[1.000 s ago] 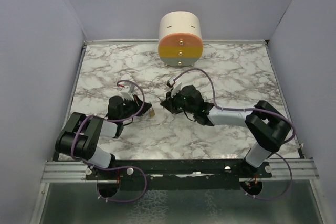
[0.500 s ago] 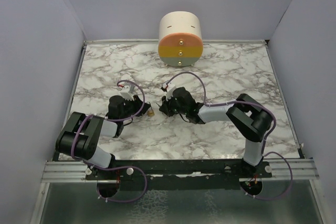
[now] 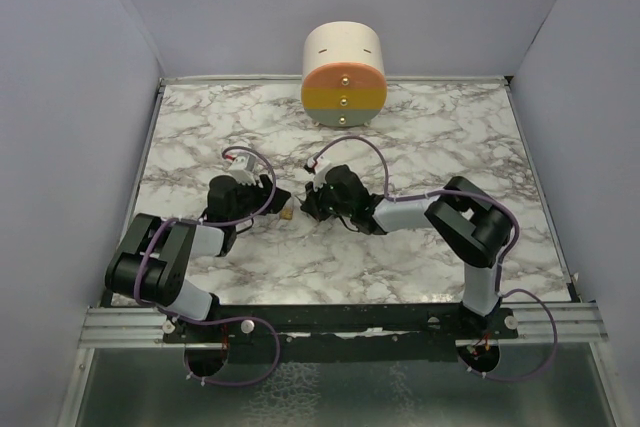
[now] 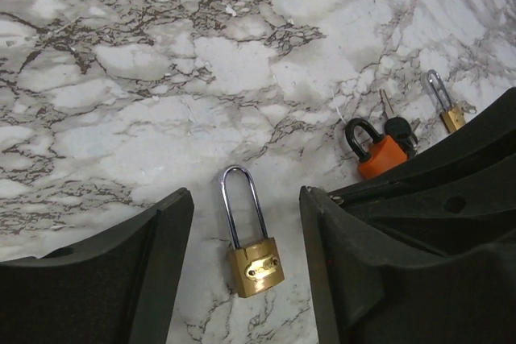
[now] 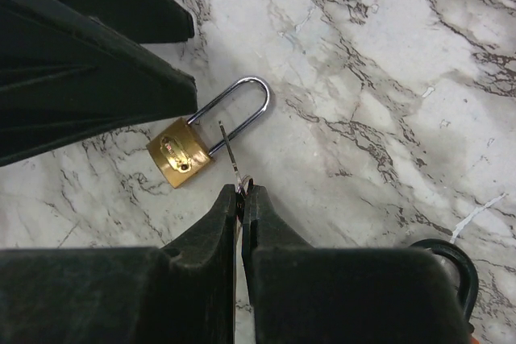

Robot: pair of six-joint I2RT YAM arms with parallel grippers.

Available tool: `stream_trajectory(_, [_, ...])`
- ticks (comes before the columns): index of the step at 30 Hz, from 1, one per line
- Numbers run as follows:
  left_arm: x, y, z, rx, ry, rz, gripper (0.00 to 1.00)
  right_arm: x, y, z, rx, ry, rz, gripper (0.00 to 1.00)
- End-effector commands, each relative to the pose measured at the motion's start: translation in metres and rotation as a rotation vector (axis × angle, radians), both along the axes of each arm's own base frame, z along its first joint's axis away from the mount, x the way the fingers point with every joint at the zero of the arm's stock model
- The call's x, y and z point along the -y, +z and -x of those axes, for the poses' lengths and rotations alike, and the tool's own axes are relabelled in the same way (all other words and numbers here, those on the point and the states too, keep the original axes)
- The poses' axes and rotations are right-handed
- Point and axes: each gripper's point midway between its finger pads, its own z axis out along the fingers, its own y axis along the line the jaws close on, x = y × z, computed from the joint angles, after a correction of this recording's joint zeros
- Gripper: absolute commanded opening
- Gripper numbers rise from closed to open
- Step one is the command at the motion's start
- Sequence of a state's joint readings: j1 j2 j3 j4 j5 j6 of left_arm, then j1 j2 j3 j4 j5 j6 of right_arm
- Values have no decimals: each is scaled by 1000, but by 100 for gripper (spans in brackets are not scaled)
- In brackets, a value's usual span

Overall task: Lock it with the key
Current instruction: Place the key at the center of the board.

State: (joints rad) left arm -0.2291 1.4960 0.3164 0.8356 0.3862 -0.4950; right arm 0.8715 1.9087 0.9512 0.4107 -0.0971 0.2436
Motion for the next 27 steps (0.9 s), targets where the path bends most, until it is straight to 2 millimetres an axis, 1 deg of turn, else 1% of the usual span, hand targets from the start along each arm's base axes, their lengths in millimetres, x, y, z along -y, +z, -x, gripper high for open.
stream_trajectory(1, [-3,24,-18,75,31,-1,61,-8,-8,2,-24,6,1,1])
stream_trajectory(6, [-4,35,-22,97,45,7,66,-9,-16,4,-45,5,10,1])
stream_trajectory(10, [-9,40,-19,108,69,2,76,-9,-20,1,-53,-5,25,2])
stream_trajectory(13, [-14,45,-17,120,90,-13,79,-10,-23,1,-63,-4,30,10])
stream_trajectory(14, [-15,49,-17,132,96,-16,82,-11,-23,1,-64,-1,30,13])
stream_trajectory(15, [-16,49,-16,129,101,-22,87,-12,-24,2,-68,1,31,15])
stream_trajectory(16, [-17,52,-16,134,104,-24,95,-12,-25,2,-71,0,32,15])
stream_trajectory(17, [-18,56,-16,145,110,-27,99,-12,-26,2,-74,0,32,16])
stream_trajectory(18, [-20,58,-16,147,115,-31,99,-13,-26,2,-76,1,32,17])
stream_trajectory(21, [-22,64,-15,157,128,-34,99,-13,-24,3,-82,3,32,27])
stream_trajectory(23, [-24,68,-15,168,133,-38,99,-13,-19,4,-76,2,26,32])
stream_trajectory(25, [-26,70,-15,173,142,-44,99,-12,-11,4,-60,1,20,37])
stream_trajectory(27, [-28,72,-14,176,149,-54,99,-11,1,3,-38,-4,13,38])
